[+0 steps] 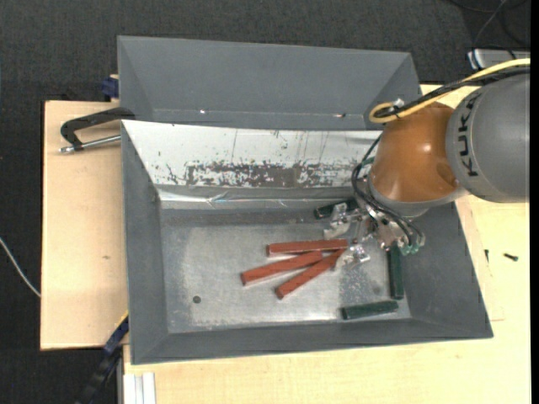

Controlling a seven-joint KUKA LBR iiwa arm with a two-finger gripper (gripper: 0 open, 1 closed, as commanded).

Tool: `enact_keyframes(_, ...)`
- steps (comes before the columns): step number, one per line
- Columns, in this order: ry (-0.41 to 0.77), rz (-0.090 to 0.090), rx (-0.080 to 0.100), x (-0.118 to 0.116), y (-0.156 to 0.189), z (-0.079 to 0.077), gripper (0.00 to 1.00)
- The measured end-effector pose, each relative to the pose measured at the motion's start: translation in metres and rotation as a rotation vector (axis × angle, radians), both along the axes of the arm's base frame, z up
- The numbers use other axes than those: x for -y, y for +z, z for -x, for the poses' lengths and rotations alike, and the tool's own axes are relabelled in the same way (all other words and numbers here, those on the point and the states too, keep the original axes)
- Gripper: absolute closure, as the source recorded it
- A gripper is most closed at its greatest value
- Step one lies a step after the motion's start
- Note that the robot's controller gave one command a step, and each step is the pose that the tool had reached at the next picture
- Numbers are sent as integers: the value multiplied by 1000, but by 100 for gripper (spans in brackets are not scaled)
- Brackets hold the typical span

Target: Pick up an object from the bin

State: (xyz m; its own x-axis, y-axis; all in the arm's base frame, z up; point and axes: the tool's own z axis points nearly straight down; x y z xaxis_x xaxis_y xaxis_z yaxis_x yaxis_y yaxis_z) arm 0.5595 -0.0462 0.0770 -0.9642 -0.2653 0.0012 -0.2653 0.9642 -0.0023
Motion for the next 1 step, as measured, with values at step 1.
enact_keyframes(1, 0, 0, 0, 0, 0, 0, 100)
